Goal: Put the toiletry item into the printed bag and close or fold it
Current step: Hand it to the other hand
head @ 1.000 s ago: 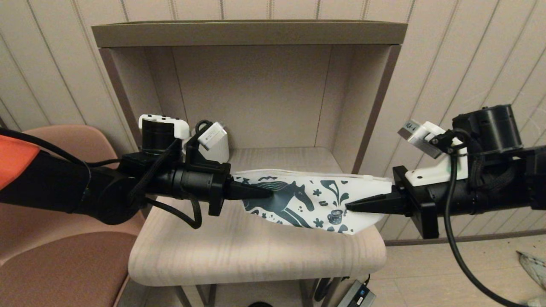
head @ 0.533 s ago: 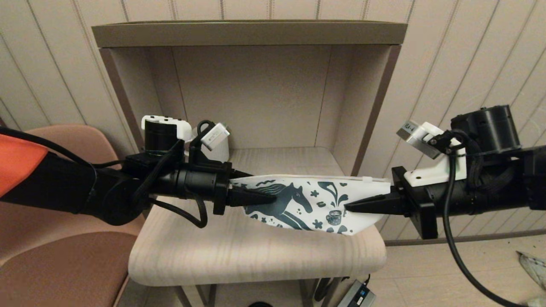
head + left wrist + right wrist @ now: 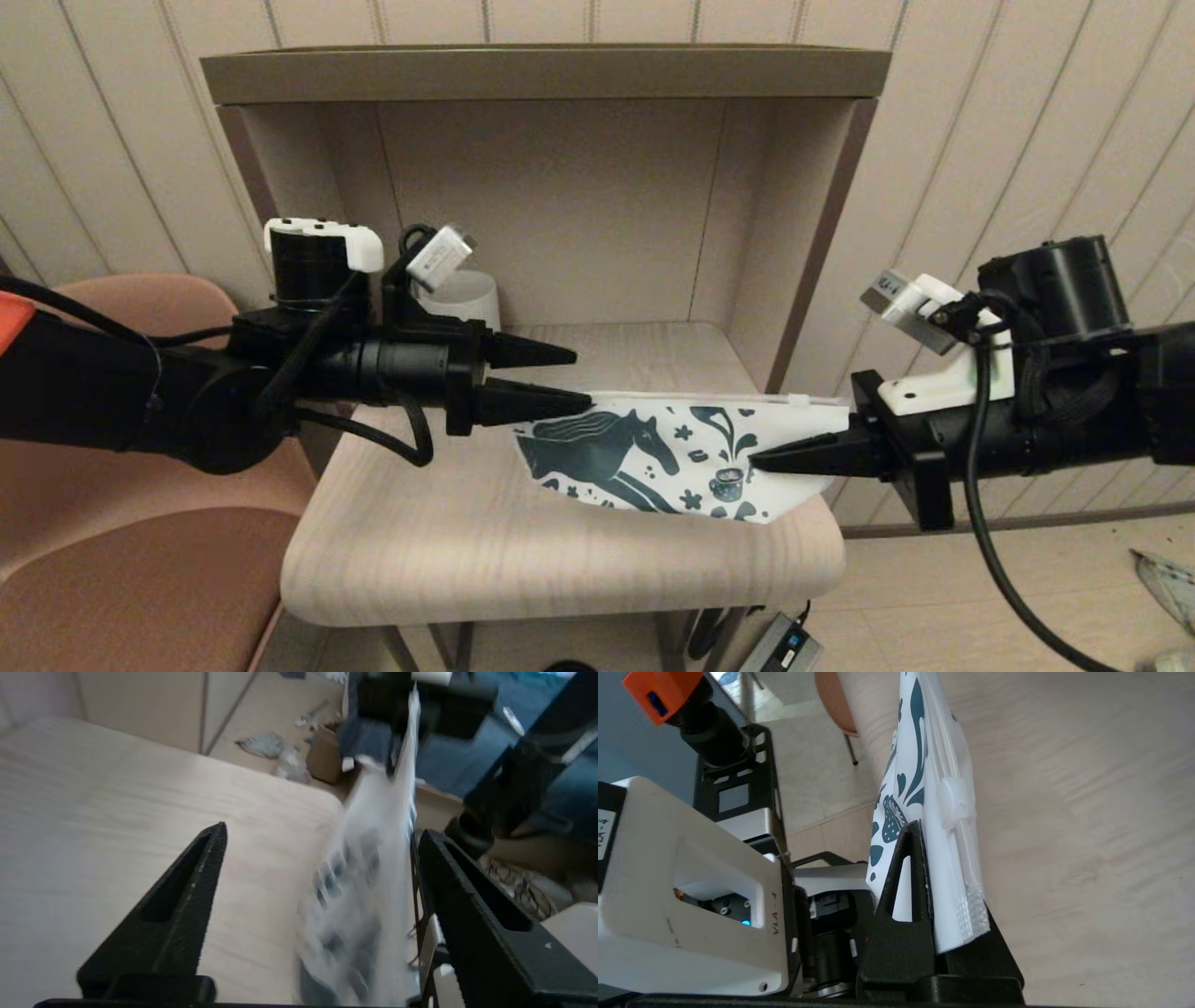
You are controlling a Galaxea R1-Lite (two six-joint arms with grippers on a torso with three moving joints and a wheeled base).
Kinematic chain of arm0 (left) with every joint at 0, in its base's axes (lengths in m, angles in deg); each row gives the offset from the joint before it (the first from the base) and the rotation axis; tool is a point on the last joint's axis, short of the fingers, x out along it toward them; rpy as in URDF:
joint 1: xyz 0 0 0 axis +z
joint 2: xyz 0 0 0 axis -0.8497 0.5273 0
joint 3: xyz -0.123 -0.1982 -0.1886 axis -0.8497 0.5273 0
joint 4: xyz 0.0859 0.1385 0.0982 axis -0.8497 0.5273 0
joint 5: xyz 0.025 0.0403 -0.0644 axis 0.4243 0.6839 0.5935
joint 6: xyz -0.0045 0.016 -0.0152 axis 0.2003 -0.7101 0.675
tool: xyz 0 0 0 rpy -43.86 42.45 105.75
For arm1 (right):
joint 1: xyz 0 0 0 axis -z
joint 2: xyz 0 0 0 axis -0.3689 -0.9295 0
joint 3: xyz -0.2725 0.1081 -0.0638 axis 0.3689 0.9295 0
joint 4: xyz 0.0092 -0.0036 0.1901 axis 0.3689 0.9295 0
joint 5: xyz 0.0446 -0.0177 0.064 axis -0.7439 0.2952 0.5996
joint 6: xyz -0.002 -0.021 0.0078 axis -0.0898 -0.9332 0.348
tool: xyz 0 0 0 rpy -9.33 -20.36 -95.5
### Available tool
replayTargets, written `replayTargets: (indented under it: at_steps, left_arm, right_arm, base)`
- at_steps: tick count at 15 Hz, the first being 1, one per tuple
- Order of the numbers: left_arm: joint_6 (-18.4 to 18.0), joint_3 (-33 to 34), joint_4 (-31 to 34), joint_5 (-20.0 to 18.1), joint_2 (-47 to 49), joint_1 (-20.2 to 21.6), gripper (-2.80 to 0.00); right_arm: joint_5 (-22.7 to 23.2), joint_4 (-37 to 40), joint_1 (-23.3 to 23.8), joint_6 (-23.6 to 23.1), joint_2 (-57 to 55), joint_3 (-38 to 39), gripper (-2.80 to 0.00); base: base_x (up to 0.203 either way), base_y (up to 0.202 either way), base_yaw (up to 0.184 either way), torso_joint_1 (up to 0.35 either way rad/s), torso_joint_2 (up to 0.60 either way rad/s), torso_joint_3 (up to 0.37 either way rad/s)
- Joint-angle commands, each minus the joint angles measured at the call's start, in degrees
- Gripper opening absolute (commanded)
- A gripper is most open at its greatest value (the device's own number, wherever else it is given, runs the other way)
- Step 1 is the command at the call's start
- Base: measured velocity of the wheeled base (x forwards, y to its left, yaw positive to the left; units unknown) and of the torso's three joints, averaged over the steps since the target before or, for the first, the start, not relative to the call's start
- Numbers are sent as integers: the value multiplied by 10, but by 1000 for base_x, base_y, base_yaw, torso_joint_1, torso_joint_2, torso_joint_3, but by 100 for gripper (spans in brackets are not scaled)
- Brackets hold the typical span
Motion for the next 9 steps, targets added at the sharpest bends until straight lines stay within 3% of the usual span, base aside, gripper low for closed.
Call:
replayTargets:
  at_steps: [1,4,6,9]
  left_arm:
    - [7,-5,-2,-3,-10,3,0]
    - [8,-22,2,-2,-9,-15,0]
    - [6,-21,0,33,-7,-42,0]
    - [6,-21,0,38,-7,-50,0]
  right_arm:
    - [2,0,-11,-1,-7,2,-280]
    - [0,1,-36,0,-8,2,-280]
    - [-23,2,-76,1,-26,-4,-280]
    - [-65,8,-112,1,-71,-49,-280]
  base:
    - [0,0,0,0,0,0]
    - [0,0,0,0,0,0]
    - [0,0,0,0,0,0]
    - [0,0,0,0,0,0]
